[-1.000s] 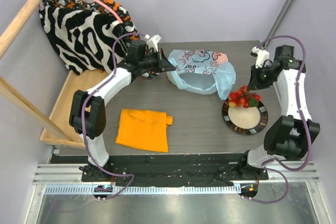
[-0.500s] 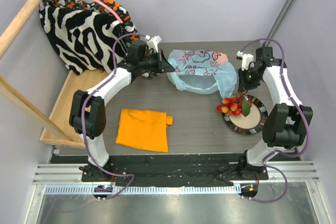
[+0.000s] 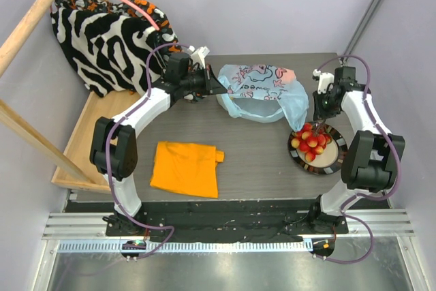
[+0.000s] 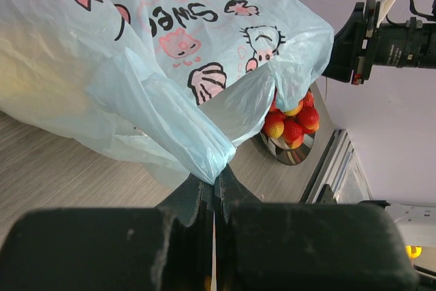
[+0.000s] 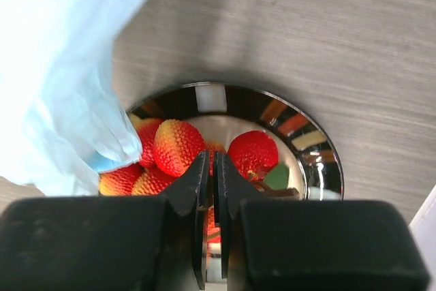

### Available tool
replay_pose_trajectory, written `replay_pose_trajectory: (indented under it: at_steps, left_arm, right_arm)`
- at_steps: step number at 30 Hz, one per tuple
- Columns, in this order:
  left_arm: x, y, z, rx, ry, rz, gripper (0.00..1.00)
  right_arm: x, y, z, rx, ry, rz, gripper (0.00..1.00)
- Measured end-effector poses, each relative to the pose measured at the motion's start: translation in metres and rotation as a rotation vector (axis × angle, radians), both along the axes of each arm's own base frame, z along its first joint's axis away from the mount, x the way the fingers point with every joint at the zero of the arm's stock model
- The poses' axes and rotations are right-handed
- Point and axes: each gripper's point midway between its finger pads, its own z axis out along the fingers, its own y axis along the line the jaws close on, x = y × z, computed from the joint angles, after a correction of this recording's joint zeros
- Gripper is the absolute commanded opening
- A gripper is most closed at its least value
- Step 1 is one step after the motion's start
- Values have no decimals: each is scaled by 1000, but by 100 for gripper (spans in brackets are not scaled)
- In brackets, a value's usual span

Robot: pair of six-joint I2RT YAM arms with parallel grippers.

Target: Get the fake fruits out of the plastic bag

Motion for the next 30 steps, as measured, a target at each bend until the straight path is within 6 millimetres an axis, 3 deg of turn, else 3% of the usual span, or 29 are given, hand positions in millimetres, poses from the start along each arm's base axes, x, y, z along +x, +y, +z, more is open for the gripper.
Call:
replay_pose_trajectory:
  at_steps: [3,4,6,7,9,12,14,18,21,23,25,30]
  left_arm:
    - [0,0,0,0,1,0,0]
    - [0,0,0,-1,2,1,0]
    - [0,0,-1,-2,7,2,2]
    - [0,0,-1,-4,9,3,6]
    - [-1,-1,0,-8,13,4,21]
    - [-2,-1,1,-14,14,-3,33]
    - [-3,-2,1,-16,16,-8,31]
    - [-9,-2,-6,-18,38,-26,7]
    - [-17,-1,-15,-17,70,-42,0]
    - [-22,0,-19,-17,85,-50,0]
    - [-28,1,-18,-21,90,-61,0]
    - [-40,4,5,-44,49,-79,0]
  right_arm:
    - [8,3,6,20,-30,-7,20]
    - [10,3,8,23,-40,-8,37]
    - [15,3,13,26,-57,-14,50]
    - [16,3,14,28,-63,-16,58]
    - [17,3,18,30,-74,-23,65]
    - [19,5,36,40,-100,-25,73]
    - [22,10,61,60,-151,-13,72]
    - [32,41,130,108,-315,84,67]
    - [27,114,163,146,-398,276,59]
    - [16,166,165,191,-397,406,51]
    - [8,206,153,240,-349,493,41]
    - [35,240,100,273,-198,497,29]
